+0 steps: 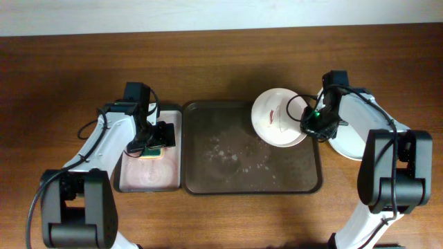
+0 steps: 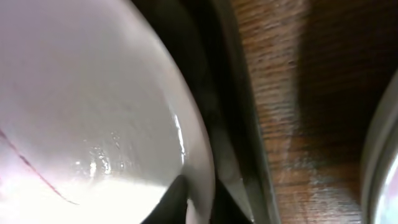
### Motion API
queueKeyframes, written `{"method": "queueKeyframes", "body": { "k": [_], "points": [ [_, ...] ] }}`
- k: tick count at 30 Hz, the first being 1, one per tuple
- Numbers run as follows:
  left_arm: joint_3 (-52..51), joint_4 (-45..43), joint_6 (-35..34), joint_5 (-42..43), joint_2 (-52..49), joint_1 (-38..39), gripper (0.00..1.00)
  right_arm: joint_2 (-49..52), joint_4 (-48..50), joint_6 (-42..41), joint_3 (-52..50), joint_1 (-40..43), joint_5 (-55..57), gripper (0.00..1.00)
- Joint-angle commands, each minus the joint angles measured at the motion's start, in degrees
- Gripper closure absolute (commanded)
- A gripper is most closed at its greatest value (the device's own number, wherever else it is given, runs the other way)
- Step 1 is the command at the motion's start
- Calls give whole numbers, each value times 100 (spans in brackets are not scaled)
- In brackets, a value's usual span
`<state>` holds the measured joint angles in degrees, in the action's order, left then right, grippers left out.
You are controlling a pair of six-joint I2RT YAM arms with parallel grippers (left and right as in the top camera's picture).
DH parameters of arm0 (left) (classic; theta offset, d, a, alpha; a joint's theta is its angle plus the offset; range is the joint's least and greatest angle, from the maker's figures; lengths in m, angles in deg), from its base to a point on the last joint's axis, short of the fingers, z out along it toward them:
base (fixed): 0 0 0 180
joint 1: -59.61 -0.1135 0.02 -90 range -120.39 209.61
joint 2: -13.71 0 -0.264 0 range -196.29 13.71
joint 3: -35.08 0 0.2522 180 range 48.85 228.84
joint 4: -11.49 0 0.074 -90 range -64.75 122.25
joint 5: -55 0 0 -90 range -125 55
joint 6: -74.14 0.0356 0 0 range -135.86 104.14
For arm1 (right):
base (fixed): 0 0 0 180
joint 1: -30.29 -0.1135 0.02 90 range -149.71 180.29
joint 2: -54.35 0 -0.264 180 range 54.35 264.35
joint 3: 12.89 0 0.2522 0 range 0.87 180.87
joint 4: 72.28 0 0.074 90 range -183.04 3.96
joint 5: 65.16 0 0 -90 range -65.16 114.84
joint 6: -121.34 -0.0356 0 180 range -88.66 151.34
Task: Clean dirty plates on tray and stack at the side
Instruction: 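Move the right gripper back and grip the last white plate's rim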
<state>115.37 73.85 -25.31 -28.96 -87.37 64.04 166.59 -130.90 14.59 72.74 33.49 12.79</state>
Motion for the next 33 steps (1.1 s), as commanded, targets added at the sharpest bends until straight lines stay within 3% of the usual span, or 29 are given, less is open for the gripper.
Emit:
{"method": "queueKeyframes", "body": {
  "k": [1,6,10,13,14,18,20,23,27,30,33],
  "points": [
    [28,-11,-9,81,114,-9,9,111,-282,-24,-42,-168,-203,91],
    [28,-13,-7,79,114,-9,9,111,-1182,-24,-42,-509,-623,93],
    [28,-33,-7,79,114,-9,9,111,-1233,-22,-42,-846,-1255,91],
    [28,-31,-7,79,114,-9,9,111,-1104,-24,-42,-925,-1156,83],
    [28,-33,-7,79,114,-9,9,111,-988,-24,-42,-905,-973,75],
    [28,-31,-7,61,114,-9,8,111,-315,-20,-39,-719,-540,68],
    [28,-31,-7,61,114,-9,8,111,22,0,-42,-656,-505,69],
    [28,-35,-9,-138,114,-9,9,111,221,105,-42,-682,-577,85],
    [26,-103,-33,-487,114,-11,8,129,-184,304,-48,-896,-520,96],
    [26,-184,-79,-511,114,-11,9,133,-313,295,-57,-1029,-479,96],
    [26,-188,-525,-1106,114,-11,7,133,-310,278,-57,-1036,-374,96]
  ]
}}
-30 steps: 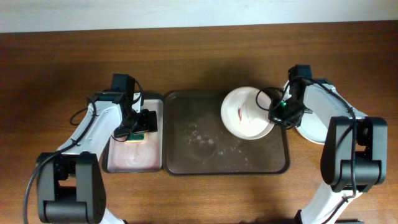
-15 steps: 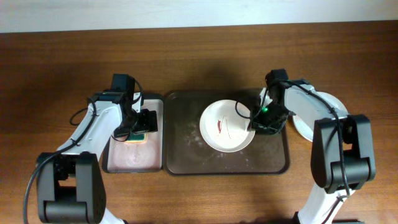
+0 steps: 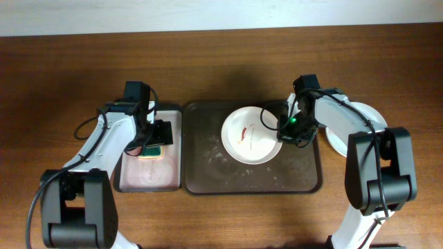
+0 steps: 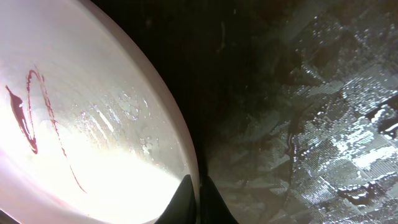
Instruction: Clean dirty plates on tray and stack at the side
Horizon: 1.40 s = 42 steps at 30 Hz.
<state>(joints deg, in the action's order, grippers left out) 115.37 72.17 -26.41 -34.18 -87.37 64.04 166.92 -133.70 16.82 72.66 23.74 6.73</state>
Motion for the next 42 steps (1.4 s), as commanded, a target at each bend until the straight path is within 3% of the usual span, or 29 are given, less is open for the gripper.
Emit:
{"method": "queueKeyframes", "body": {
  "k": [1,11,16,18,23,32,37,42],
  "points": [
    [26,-37,-468,-651,114,-11,7,101,-33,55,-48,-61,232,96],
    [-17,-339,-669,-649,-20,-9,11,101,-35,57,-48,-61,229,96],
    [-17,-396,-680,-627,-380,-9,24,101,-35,55,-48,-63,229,96],
    [-17,-393,-680,-601,-557,-9,35,101,-37,55,-48,-61,229,96],
    [-13,-387,-680,-601,-713,-9,100,101,-35,57,-48,-61,229,96],
    [144,-361,-623,-413,-223,-11,100,101,-50,57,-48,-61,229,96],
    [179,-428,-20,-195,247,-11,100,101,-55,57,-48,-61,229,96],
    [179,-452,-31,-1080,516,9,100,101,-57,57,-48,-61,229,96]
  ]
}}
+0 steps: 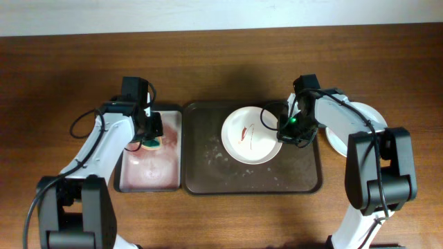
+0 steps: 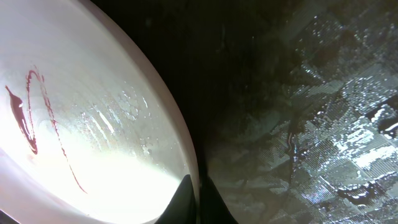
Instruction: Clean dirty plates on tray and stack at the side
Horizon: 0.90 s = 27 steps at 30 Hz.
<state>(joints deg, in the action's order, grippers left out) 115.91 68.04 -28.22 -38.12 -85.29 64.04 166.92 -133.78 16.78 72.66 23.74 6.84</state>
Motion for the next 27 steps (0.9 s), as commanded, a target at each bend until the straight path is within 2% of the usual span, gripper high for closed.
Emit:
{"method": "queueKeyframes", "body": {
  "k": [1,4,11,15,27],
  "points": [
    [125,-42,107,-940,365,20,100,101,-46,61,-48,-57,221,96],
    [125,-68,-20,-1805,623,195,100,101,-44,61,-48,-57,219,96],
    [122,-44,28,-2114,673,684,100,101,-46,61,-48,-57,221,96],
    [122,232,24,-2933,673,979,100,101,-46,61,-48,-57,219,96],
    [122,245,24,-2929,673,1016,100,101,-46,61,-48,-57,219,96]
  ]
}}
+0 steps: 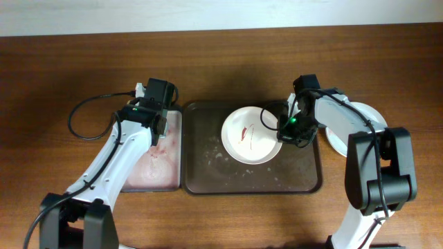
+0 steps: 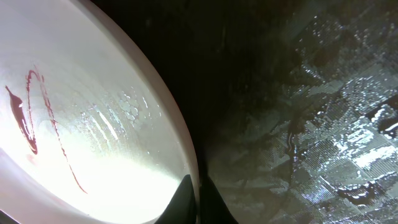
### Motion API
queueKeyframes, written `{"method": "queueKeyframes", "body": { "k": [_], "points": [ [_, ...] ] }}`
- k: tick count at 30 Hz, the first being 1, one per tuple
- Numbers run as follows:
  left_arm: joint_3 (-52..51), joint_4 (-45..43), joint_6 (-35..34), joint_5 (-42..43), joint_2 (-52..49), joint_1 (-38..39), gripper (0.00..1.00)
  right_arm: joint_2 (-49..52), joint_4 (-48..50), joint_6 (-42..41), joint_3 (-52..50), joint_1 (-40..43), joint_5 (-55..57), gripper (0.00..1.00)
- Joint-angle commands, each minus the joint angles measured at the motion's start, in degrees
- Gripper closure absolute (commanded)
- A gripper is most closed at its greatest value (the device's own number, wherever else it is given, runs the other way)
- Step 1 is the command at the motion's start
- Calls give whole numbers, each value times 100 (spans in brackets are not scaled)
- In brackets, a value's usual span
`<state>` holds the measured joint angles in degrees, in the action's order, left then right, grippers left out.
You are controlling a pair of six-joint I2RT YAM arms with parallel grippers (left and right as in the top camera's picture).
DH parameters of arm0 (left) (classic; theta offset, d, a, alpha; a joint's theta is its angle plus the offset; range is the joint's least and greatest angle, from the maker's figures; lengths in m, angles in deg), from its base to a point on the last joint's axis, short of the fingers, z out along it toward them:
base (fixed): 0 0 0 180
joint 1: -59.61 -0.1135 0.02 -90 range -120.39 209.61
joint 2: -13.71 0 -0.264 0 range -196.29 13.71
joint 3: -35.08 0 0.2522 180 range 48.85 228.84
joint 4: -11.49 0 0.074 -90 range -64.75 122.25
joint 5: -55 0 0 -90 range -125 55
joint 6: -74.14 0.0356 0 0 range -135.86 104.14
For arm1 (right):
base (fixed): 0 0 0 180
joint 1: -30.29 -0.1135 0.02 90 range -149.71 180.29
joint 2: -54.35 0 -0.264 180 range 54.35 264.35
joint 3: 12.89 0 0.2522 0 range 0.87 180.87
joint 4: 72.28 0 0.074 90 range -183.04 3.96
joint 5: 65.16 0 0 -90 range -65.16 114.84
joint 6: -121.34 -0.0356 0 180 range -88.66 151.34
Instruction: Clean dirty plates on tray and stack at the side
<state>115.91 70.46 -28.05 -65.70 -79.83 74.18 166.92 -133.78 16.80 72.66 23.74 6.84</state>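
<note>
A white plate [image 1: 250, 144] [image 2: 106, 149] smeared with a red streak [image 2: 25, 118] lies on the dark wet tray [image 1: 214, 173] [image 2: 311, 124], toward its upper right. My right gripper [image 1: 282, 128] [image 2: 198, 196] is shut on the plate's right rim, one finger above it and one below. My left gripper [image 1: 155, 126] hangs over the top right corner of the pink tray [image 1: 149, 176], beside the dark tray's left edge. The sponge does not show on the pink tray and lies hidden under the left gripper.
Another white plate [image 1: 340, 144] rests on the wooden table right of the dark tray, partly under my right arm. Suds and water spots lie on the dark tray's floor [image 1: 228, 155]. A black cable [image 1: 90, 111] loops left of the left arm.
My left gripper has moved right and up, from the pink tray's upper middle to its top right corner. The green sponge no longer shows on that tray. The right gripper and plate have not moved.
At first my right gripper held the plate's rim at the dark tray's right edge while the left gripper sat at the sponge on the pink tray. Then the plate lay further left inside the tray. The left gripper has since moved with the sponge toward the dark tray.
</note>
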Motion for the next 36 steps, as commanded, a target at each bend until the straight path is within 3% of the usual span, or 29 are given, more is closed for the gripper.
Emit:
{"method": "queueKeyframes", "body": {
  "k": [1,10,17,25,28,30,36],
  "points": [
    [122,2,7,-170,127,2,100,101,-46,59,-48,-57,219,96],
    [122,0,2,-4,127,2,100,101,-48,61,-48,-57,216,96],
    [-378,-417,9,2695,-13,-400,100,101,-90,363,-48,-369,201,96],
    [-468,-446,9,2874,-144,-616,100,101,-46,315,-48,-636,216,96],
    [-468,-544,7,3735,-144,-597,100,101,-44,317,-48,-636,216,96],
    [-468,-1106,-85,5261,-144,-256,100,101,-24,315,-48,-636,216,96],
    [-468,-2046,-940,5237,-299,691,100,101,-28,315,-48,-636,216,96]
  ]
}}
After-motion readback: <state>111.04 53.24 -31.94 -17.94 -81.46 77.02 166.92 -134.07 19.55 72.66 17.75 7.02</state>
